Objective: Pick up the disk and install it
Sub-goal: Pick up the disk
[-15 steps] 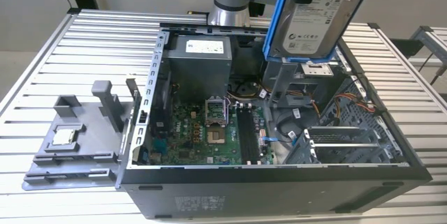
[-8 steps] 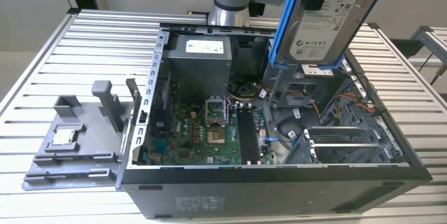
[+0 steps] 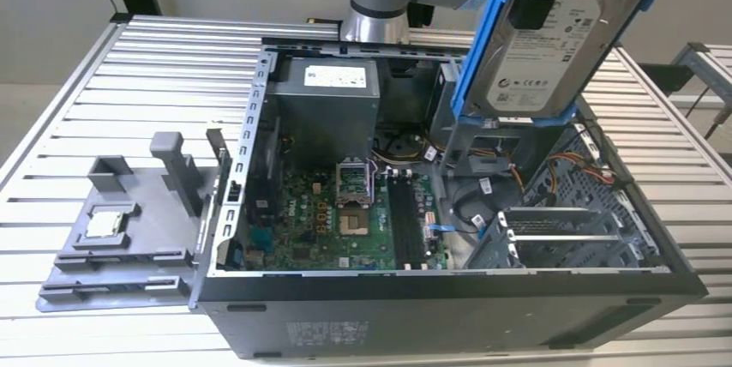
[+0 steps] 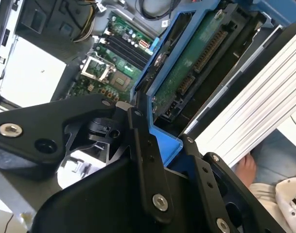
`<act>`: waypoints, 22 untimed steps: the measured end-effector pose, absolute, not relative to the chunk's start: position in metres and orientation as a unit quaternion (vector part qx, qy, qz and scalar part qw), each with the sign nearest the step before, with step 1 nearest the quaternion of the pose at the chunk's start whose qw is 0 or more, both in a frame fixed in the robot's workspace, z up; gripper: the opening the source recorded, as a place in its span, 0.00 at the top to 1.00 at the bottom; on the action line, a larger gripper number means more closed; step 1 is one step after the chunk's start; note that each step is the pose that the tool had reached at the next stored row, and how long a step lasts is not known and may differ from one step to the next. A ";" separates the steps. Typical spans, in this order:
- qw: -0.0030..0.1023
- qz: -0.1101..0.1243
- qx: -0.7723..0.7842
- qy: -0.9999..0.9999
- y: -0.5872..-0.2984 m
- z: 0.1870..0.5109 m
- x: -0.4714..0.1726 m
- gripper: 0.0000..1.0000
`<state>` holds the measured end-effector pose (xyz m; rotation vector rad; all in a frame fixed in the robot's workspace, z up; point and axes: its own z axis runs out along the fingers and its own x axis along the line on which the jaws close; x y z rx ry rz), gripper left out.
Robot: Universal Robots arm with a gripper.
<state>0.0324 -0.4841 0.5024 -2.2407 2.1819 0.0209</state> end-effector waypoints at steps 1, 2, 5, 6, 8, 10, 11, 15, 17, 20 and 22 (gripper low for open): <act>0.007 0.007 -0.716 0.698 -0.484 0.502 0.032 1.00; 0.007 0.007 -0.716 0.698 -0.484 0.502 0.032 1.00; 0.007 0.007 -0.716 0.698 -0.484 0.502 0.033 1.00; 0.007 0.007 -0.716 0.698 -0.485 0.502 0.033 1.00; 0.007 0.007 -0.716 0.698 -0.485 0.502 0.033 1.00; 0.007 0.007 -0.717 0.698 -0.487 0.502 0.033 1.00; 0.007 0.007 -0.716 0.698 -0.488 0.502 0.034 1.00; 0.007 0.007 -0.716 0.698 -0.498 0.501 0.037 1.00; 0.007 0.007 -0.716 0.698 -0.501 0.500 0.038 1.00; 0.007 0.007 -0.716 0.698 -0.503 0.498 0.042 1.00; 0.007 0.007 -0.716 0.698 -0.503 0.496 0.048 1.00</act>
